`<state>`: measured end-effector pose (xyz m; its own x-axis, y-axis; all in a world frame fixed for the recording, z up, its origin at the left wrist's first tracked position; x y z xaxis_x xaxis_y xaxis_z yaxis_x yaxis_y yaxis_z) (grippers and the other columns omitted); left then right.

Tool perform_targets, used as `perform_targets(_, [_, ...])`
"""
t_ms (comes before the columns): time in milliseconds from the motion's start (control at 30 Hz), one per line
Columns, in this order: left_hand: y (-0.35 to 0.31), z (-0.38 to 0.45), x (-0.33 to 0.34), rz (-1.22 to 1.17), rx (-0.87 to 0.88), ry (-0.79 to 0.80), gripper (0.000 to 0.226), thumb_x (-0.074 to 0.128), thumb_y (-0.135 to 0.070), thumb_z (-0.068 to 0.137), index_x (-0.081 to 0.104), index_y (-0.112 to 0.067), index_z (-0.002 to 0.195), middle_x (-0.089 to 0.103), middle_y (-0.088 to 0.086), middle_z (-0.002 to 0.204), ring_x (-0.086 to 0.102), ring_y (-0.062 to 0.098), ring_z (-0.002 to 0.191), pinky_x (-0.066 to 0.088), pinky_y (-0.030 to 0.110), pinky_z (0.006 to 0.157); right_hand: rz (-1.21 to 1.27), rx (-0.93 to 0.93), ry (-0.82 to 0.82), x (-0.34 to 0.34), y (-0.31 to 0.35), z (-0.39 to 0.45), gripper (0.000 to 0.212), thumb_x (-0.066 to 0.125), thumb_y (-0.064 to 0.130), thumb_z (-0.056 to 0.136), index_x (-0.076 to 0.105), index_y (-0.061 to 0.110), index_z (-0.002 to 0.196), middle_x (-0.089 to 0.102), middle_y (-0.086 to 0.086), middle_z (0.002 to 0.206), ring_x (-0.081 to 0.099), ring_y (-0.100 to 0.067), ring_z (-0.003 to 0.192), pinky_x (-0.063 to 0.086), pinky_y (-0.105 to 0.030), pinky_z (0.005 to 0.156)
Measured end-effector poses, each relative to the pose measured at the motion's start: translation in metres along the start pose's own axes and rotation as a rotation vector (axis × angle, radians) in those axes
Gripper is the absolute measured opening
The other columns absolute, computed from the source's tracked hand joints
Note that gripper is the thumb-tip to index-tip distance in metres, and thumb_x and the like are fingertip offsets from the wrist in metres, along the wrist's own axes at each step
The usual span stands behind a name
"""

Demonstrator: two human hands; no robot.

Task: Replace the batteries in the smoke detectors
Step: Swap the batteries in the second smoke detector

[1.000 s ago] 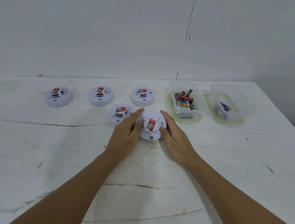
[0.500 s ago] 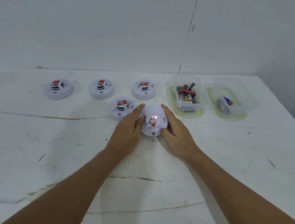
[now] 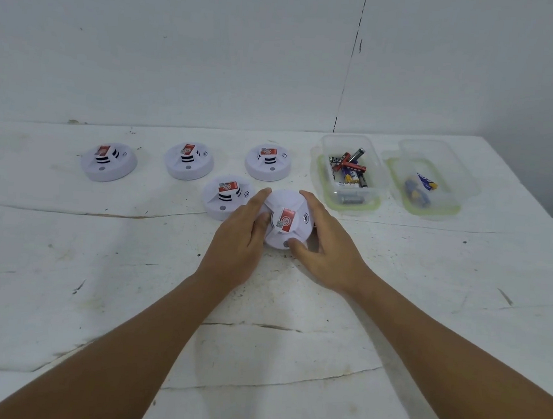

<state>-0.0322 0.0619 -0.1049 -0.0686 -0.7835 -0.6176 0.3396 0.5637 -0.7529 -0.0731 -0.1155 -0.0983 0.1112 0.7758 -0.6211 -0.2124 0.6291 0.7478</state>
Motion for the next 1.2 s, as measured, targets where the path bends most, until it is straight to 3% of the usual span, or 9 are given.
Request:
perform_targets(133, [0.0003,0.0002,0.0006,0.016,0.000,0.002,0.048,0.037,-0.032,0.112,0.035,-0.026,0.160,0.049,-0.002,0.156,0.036,-0.008,0.127,0.024,-0.007,0.090,-0.015,-0.003,-0.001,0.0016,-0.0026,-0.0006,0.080,0.064,0.037,0.086,0.030,0.029,0.157,0.056,0.011,0.139,0.057,-0.013,0.124,0.053,-0.046,0.098])
perform_targets(233, [-0.0015,-0.0012,-0.0006,0.010,-0.004,0.005,0.049,0.037,-0.032,0.112,0.035,-0.025,0.160,0.048,-0.003,0.158,0.035,-0.008,0.128,0.028,0.004,0.101,-0.010,-0.011,-0.001,0.0021,-0.0040,-0.0001,0.079,0.065,0.037,0.085,0.031,0.028,0.157,0.057,0.011,0.139,0.057,-0.014,0.124,0.053,-0.047,0.098])
perform_targets(367, [-0.0016,-0.0013,-0.0015,-0.017,0.003,0.005,0.048,0.038,-0.030,0.112,0.036,-0.026,0.160,0.052,-0.001,0.154,0.044,-0.001,0.130,0.034,0.014,0.104,0.006,-0.024,0.006,0.0025,-0.0043,0.0006,0.078,0.066,0.033,0.085,0.033,0.029,0.156,0.057,0.012,0.138,0.058,-0.014,0.124,0.054,-0.047,0.097])
perform_targets(533, [-0.0004,-0.0007,-0.0003,0.002,0.012,0.001,0.048,0.037,-0.031,0.112,0.036,-0.026,0.159,0.051,-0.002,0.155,0.039,-0.005,0.127,0.027,-0.008,0.088,0.024,-0.054,-0.019,0.0009,-0.0029,-0.0004,0.073,0.071,0.024,0.088,0.036,0.029,0.152,0.058,0.016,0.134,0.059,-0.011,0.119,0.055,-0.044,0.094])
perform_targets(867, [0.0029,0.0004,0.0002,0.013,0.019,-0.007,0.047,0.037,-0.031,0.112,0.036,-0.027,0.159,0.053,-0.002,0.152,0.040,-0.008,0.123,0.028,-0.005,0.088,0.046,-0.077,-0.030,0.0003,-0.0030,0.0004,0.070,0.073,0.012,0.087,0.041,0.029,0.147,0.060,0.017,0.127,0.061,-0.011,0.114,0.055,-0.040,0.090])
perform_targets(1200, [0.0046,0.0007,0.0005,0.012,0.022,-0.008,0.048,0.038,-0.031,0.112,0.036,-0.027,0.159,0.054,-0.002,0.150,0.044,-0.004,0.122,0.030,-0.007,0.086,0.050,-0.068,-0.028,0.0027,-0.0049,0.0013,0.072,0.072,0.016,0.086,0.040,0.030,0.148,0.060,0.014,0.127,0.061,-0.015,0.114,0.055,-0.045,0.091])
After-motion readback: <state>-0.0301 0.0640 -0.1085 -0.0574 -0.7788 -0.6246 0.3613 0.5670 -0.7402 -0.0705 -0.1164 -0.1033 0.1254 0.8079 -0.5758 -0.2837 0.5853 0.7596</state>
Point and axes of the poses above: each hand's wrist, its own z-axis towards the middle knuckle, its own x-axis out of the palm, y = z × x, the point moved 2 cm from there along z, towards the middle knuckle
